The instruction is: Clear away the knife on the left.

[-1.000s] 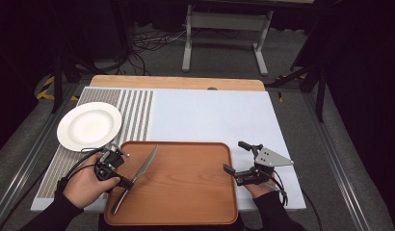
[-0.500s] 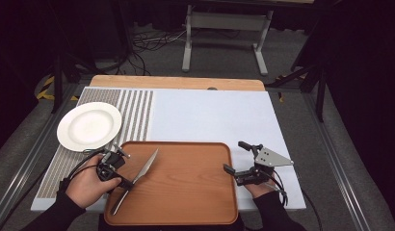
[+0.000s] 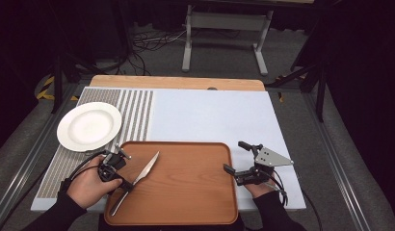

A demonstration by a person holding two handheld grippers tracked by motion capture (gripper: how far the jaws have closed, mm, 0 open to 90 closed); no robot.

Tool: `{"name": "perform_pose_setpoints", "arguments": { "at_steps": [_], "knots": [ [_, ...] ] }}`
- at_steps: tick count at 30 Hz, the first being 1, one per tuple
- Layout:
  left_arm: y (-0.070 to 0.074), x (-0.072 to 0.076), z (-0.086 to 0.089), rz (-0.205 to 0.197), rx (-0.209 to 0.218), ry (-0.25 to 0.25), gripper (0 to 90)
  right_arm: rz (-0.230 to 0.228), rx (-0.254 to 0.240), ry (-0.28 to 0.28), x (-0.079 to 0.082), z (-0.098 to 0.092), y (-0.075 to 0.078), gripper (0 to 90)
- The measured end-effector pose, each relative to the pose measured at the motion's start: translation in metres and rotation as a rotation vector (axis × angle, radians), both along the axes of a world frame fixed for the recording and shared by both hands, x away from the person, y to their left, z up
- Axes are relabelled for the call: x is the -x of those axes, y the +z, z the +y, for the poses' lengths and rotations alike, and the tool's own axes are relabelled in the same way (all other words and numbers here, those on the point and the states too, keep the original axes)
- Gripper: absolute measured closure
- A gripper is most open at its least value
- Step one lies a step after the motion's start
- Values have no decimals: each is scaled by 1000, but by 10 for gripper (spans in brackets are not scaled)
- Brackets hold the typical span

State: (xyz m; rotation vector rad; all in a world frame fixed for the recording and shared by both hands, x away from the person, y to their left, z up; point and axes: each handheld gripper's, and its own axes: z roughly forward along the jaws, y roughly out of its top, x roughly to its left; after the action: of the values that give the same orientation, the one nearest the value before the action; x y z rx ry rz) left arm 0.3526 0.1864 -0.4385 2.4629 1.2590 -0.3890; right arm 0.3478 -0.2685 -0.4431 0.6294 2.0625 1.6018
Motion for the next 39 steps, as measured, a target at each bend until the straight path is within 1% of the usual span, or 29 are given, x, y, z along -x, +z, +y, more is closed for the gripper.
{"name": "perform_pose_setpoints", "arguments": {
  "at_steps": [1, 9, 11, 12, 13, 14, 15, 17, 18, 19, 20, 21, 22, 23, 24, 26, 27, 28, 29, 30, 31, 32, 34, 35, 37, 39],
  "knots": [
    [-1, 0, -1, 10, 8, 5, 797, 0, -1, 0, 0, 0, 0, 29],
    [0, 0, 0, 13, 7, 3, 795, -1, -1, 0, 0, 0, 0, 29],
    [0, -1, 1, 12, 15, 1, 791, 0, -3, 1, 0, 0, 0, 29],
    [0, -1, 1, 15, 26, 6, 763, 0, -3, 1, 0, 0, 0, 29],
    [0, 0, 1, 14, 26, 15, 717, 0, -2, 0, 0, 0, 0, 28],
    [1, -1, 2, 6, 22, 11, 680, -1, -4, 0, 0, 0, 0, 29],
    [1, 0, 2, -5, 27, 11, 626, 0, -4, 0, 0, 0, 0, 29],
    [3, 1, 1, -33, 26, 0, 491, 0, -4, 0, 0, 0, 0, 29],
    [5, 2, 1, -52, 21, -3, 448, -1, -3, 0, 0, 0, 0, 29],
    [6, 3, 0, -60, 25, -5, 409, 0, -3, -1, 0, 0, 0, 29],
    [7, 4, 0, -83, 28, -8, 374, -1, -3, -1, 0, 0, 0, 29],
    [9, 4, 0, -98, 30, -22, 349, 0, -3, 0, 0, 0, 0, 29],
    [9, 4, 0, -98, 30, -22, 316, 0, -3, 0, 0, 0, 0, 29],
    [10, 6, -1, -120, 52, -35, 316, 0, -3, 0, 0, 0, 0, 29],
    [11, 7, -1, -143, 61, -39, 245, -1, -4, 0, 0, 0, 0, 29],
    [15, 8, -1, -189, 62, -62, 237, -1, -3, 0, 0, 0, 0, 29],
    [15, 8, -1, -210, 70, -70, 216, -1, -2, -1, 0, 0, 0, 29],
    [16, 9, -1, -240, 77, -87, 197, -1, -2, -1, 0, 0, 0, 29],
    [18, 10, -1, -281, 81, -116, 194, -1, -2, -1, 0, 0, 0, 29],
    [18, 10, -1, -281, 81, -116, 192, -1, -2, -1, 0, 0, 0, 29],
    [19, 10, -2, -301, 82, -128, 192, -1, -1, -2, 0, 0, 0, 29],
    [20, 10, -3, -324, 94, -158, 207, -1, -2, -1, 0, 0, 0, 29],
    [21, 11, -4, -345, 123, -175, 193, -2, -2, -2, 0, 0, 0, 29],
    [21, 11, -5, -377, 132, -196, 192, -2, -2, -1, 0, 0, 0, 29],
    [21, 11, -6, -414, 148, -232, 198, -2, -3, -1, 0, 0, 0, 29],
    [21, 11, -8, -460, 177, -289, 241, -2, -4, 0, 0, 0, 0, 29]
  ]
}}
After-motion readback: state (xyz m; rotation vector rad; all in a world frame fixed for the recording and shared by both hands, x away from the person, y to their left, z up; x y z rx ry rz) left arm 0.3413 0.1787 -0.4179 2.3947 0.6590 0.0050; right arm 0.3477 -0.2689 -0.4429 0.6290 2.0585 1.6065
